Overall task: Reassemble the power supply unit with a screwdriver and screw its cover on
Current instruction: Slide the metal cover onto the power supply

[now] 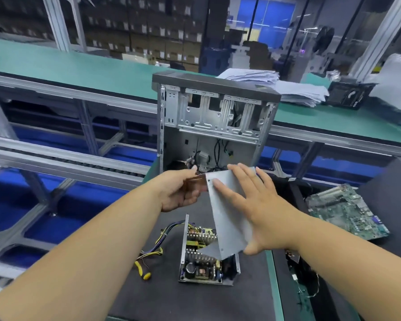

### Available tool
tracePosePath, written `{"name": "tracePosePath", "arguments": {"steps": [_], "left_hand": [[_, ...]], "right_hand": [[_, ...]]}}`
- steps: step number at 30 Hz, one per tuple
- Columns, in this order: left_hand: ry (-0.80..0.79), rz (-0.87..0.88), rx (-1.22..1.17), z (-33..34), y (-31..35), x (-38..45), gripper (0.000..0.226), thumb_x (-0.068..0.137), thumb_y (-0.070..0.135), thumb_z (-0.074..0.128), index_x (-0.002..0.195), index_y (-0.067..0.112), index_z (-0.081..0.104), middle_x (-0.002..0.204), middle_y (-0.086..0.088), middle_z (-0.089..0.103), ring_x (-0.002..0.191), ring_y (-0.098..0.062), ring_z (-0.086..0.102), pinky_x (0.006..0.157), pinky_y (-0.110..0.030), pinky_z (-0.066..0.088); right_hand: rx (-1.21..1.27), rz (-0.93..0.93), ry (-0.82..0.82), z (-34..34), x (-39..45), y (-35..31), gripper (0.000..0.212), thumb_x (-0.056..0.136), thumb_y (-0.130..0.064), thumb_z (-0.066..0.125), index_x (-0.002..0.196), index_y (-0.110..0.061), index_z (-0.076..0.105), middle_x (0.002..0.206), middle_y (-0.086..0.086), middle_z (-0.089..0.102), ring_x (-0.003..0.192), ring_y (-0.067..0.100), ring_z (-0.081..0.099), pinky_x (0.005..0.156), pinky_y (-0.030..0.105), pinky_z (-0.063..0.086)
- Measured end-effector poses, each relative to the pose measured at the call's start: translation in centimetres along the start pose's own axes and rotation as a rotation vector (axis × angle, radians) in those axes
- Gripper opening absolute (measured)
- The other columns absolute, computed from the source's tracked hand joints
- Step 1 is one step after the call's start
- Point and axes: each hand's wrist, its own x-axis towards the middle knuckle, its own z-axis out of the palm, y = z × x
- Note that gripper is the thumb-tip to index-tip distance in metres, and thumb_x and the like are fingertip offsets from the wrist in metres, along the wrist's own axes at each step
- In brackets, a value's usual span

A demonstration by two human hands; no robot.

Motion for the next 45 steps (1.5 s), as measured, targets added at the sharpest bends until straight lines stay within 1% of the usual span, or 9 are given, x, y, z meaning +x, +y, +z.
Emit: {"name": "tracePosePath", "arguments": {"steps": [2,5,9,18,23,29,35,40,45], "left_hand": [[0.098,0.04,0.138,-1.3,-1.2,0.9,0.048,0.103,0.046,0.037,0.092,0.013,0.07,0.08,-0.007,0.071,0.069,-0.018,0.062,0.077,-0.034,0.049],[0.298,0.047,0.642,-4.4,-4.5,2.4,0.03,0.103,0.039,0.039,0.113,0.019,0.058,0.109,-0.007,0.063,0.095,-0.023,0.058,0.095,-0.032,0.039],[0.181,-0.021,0.994,-7.4,-8.6,3.3,0.04,0.097,0.033,0.053,0.134,0.017,0.052,0.134,-0.003,0.057,0.122,-0.022,0.053,0.106,-0.033,0.04],[0.115,0.006,1.058,-7.8,-10.5,4.8,0.038,0.096,0.038,0.053,0.131,0.023,0.056,0.134,-0.004,0.059,0.12,-0.023,0.054,0.099,-0.032,0.042],[0.098,0.039,0.961,-7.9,-10.7,4.8,0.033,0.098,0.035,0.051,0.127,0.022,0.059,0.129,-0.002,0.062,0.115,-0.019,0.056,0.093,-0.028,0.042],[0.102,0.038,0.914,-7.7,-10.9,4.4,0.048,0.088,0.054,0.06,0.126,0.024,0.059,0.123,0.004,0.062,0.109,-0.016,0.056,0.089,-0.028,0.04],[0.113,0.031,0.884,-7.4,-10.9,4.4,0.054,0.081,0.048,0.071,0.126,0.022,0.058,0.123,0.001,0.063,0.11,-0.017,0.058,0.089,-0.028,0.043],[0.103,0.025,0.872,-7.3,-10.9,4.3,0.053,0.082,0.047,0.071,0.127,0.022,0.056,0.123,0.001,0.062,0.106,-0.016,0.058,0.084,-0.027,0.041],[0.092,0.018,0.84,-7.3,-10.8,4.1,0.064,0.084,0.044,0.07,0.139,0.024,0.045,0.135,-0.003,0.056,0.114,-0.02,0.056,0.091,-0.029,0.042]], "right_hand": [[0.198,0.058,-0.076,0.3,1.0,-0.2,0.146,0.042,-0.077,0.071,0.148,-0.045,-0.026,0.161,0.009,-0.014,0.148,0.031,-0.018,0.118,0.054,-0.003],[0.334,0.092,-0.248,1.3,2.4,-0.1,0.146,0.042,-0.08,0.073,0.138,-0.055,-0.034,0.16,0.001,-0.015,0.148,0.025,-0.016,0.116,0.048,0.005],[0.301,0.085,-0.404,3.0,4.2,-0.7,0.145,0.043,-0.078,0.074,0.135,-0.058,-0.036,0.159,0.002,-0.015,0.147,0.022,-0.016,0.117,0.044,0.007],[0.342,0.086,-0.505,4.1,6.4,-2.2,0.141,0.045,-0.073,0.077,0.129,-0.065,-0.035,0.154,-0.013,-0.01,0.141,0.009,-0.008,0.114,0.039,0.011],[0.377,0.143,-0.561,4.4,5.9,-2.8,0.143,0.044,-0.069,0.08,0.127,-0.066,-0.037,0.159,-0.008,-0.018,0.148,0.019,-0.016,0.118,0.045,0.014],[0.354,0.161,-0.519,3.5,5.5,-2.6,0.143,0.04,-0.072,0.077,0.13,-0.066,-0.034,0.16,-0.005,-0.021,0.148,0.022,-0.02,0.118,0.046,0.018],[0.277,0.1,-0.554,3.4,5.4,-2.4,0.142,0.046,-0.07,0.077,0.136,-0.06,-0.033,0.159,-0.005,-0.021,0.145,0.015,-0.021,0.117,0.042,0.004],[0.348,0.152,-0.505,3.3,5.5,-2.4,0.143,0.043,-0.07,0.079,0.133,-0.065,-0.032,0.161,-0.003,-0.021,0.148,0.019,-0.022,0.118,0.043,0.011],[0.317,0.13,-0.518,3.5,6.0,-2.7,0.143,0.043,-0.071,0.078,0.133,-0.064,-0.033,0.161,-0.001,-0.02,0.147,0.02,-0.021,0.118,0.044,0.002]]}}
